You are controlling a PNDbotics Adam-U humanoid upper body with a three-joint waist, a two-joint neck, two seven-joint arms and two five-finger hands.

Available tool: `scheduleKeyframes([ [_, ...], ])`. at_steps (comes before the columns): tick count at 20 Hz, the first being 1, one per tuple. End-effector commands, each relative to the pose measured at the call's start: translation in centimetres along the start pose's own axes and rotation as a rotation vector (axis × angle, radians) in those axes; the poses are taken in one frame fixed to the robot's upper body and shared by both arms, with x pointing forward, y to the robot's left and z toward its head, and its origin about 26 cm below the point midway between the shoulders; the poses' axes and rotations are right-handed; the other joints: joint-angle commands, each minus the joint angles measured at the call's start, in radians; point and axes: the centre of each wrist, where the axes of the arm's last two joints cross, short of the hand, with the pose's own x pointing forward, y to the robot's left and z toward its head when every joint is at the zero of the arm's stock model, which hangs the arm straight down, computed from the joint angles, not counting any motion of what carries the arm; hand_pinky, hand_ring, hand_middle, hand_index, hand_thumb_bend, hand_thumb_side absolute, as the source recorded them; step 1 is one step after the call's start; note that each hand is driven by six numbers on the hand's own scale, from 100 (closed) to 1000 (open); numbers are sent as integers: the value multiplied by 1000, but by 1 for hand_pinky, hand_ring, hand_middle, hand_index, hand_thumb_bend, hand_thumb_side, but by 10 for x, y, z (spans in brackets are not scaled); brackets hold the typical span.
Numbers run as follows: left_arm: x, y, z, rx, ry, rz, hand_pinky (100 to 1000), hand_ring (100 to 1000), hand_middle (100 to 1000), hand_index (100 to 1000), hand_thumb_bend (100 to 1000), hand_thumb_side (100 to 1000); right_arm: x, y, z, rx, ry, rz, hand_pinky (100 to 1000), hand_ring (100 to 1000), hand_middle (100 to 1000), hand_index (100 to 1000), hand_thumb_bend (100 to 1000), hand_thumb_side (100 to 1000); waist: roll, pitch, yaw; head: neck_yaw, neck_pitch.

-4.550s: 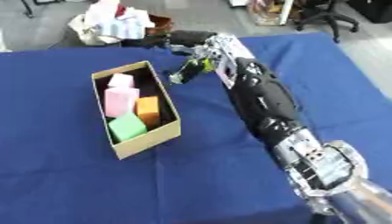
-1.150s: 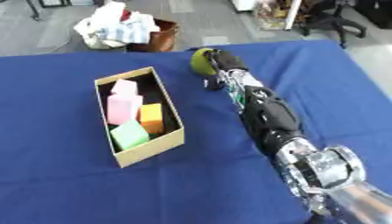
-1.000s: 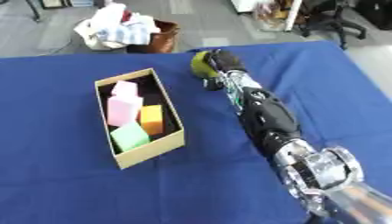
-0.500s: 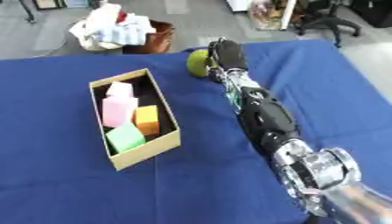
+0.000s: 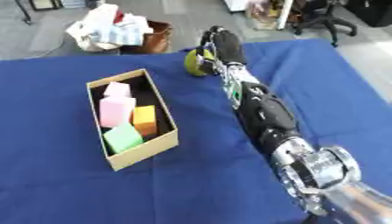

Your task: Pick up objects on the table and place them in the box.

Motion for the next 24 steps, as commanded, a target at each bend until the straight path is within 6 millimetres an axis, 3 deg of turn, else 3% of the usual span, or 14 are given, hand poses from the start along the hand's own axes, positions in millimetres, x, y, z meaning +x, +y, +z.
scheduleKeyframes([
  [1, 7, 8, -2, 19, -31, -16, 805, 661, 690, 836, 100, 633, -8, -14, -5, 112, 0, 39, 855, 900, 957, 1000, 100, 198, 20, 2, 7, -6, -18],
  [6, 7, 7, -2, 17, -32, -17, 805, 662, 690, 836, 100, 636, -11, -10, -2, 217, 51, 135, 901, 960, 1000, 1000, 100, 179, 27, 12, 16, -14, -18],
  [9, 9, 6, -3, 14, -38, -15, 806, 661, 690, 837, 100, 636, -13, -7, 0, 240, 95, 196, 880, 932, 964, 1000, 100, 182, 31, 17, 17, -17, -17],
  [11, 9, 6, -3, 13, -40, -15, 806, 661, 690, 837, 100, 637, -14, -7, 1, 223, 117, 225, 832, 858, 858, 921, 100, 185, 33, 18, 17, -17, -18],
  [15, 9, 6, -3, 11, -39, -14, 806, 661, 690, 837, 100, 637, -14, -9, 0, 108, 151, 274, 660, 604, 520, 622, 100, 138, 35, 16, 14, -19, -17],
  [17, 9, 6, -3, 12, -38, -14, 806, 661, 690, 837, 100, 636, -14, -12, 0, 23, 157, 285, 596, 525, 414, 488, 100, 105, 35, 14, 11, -20, -18],
  [18, 8, 6, -3, 13, -38, -14, 806, 661, 690, 837, 100, 636, -15, -12, 0, -16, 156, 288, 596, 525, 414, 488, 100, 105, 35, 13, 9, -20, -18],
  [19, 8, 6, -3, 13, -37, -13, 806, 661, 690, 837, 100, 637, -14, -15, -1, -62, 154, 285, 548, 477, 335, 395, 100, 100, 35, 12, 8, -20, -18],
  [20, 8, 6, -3, 13, -37, -13, 806, 661, 690, 837, 100, 637, -14, -16, -2, -105, 152, 278, 524, 453, 300, 358, 100, 100, 35, 11, 6, -20, -18],
  [24, 8, 7, -3, 16, -37, -12, 806, 661, 690, 836, 100, 634, -11, -25, -6, -249, 130, 228, 475, 404, 245, 298, 100, 100, 34, 6, -1, -21, -20],
])
